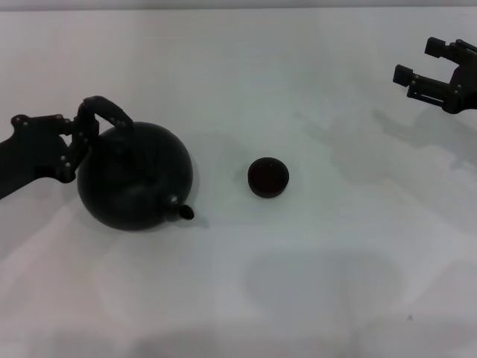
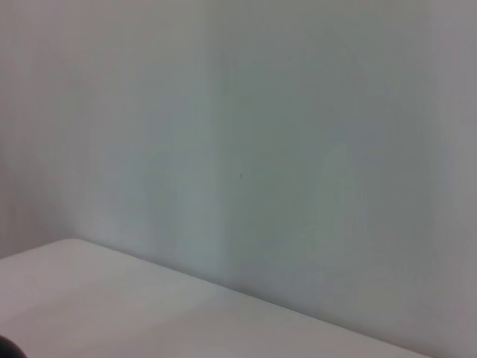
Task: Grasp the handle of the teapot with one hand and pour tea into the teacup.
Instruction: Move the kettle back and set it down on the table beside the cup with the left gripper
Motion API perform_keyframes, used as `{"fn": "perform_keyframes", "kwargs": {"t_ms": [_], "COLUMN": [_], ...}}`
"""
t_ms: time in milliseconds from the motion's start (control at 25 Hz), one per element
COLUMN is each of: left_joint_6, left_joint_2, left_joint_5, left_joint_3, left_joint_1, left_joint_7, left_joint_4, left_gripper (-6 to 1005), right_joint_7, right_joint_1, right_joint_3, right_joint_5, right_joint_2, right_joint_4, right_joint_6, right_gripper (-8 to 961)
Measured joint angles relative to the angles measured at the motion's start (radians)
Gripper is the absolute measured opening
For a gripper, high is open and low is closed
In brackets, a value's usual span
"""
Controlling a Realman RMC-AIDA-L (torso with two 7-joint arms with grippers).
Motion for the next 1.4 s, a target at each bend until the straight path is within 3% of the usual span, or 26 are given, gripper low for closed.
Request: {"fn": "perform_keyframes", "kwargs": {"t_ms": [400,840,1160,1400], "left_joint_6": [-0.002,-0.004,-0.005,-0.005], "left_joint_2": [0.001,0.001,0.001,0.002], "left_joint_5": [-0.059,-0.071,-0.113,-0.127], "left_joint_3": [0.0,0.0,0.0,0.0], "left_joint_1": [0.009,0.005,0.006,0.009], "left_joint_7": [0.043,0.065,0.067,0.058], "left_joint_4": [-0.018,-0.018,-0.019,-0.021], "left_gripper": [100,235,436,643], "right_joint_7": [0.0,0.0,0.0,0.0], "right_joint_1": [0.006,0.008,0.009,0.009], "right_joint_3": [0.0,0.004,0.006,0.009], "right_joint_5": [-0.002,-0.001,-0.001,-0.001], "right_joint_2": [0.0,0.0,0.0,0.0], "right_joint_4": [0.009,0.009,0.009,0.009], "right_joint_6": [-0.006,-0.011,-0.016,-0.016], "right_gripper": [868,869,869,869]}}
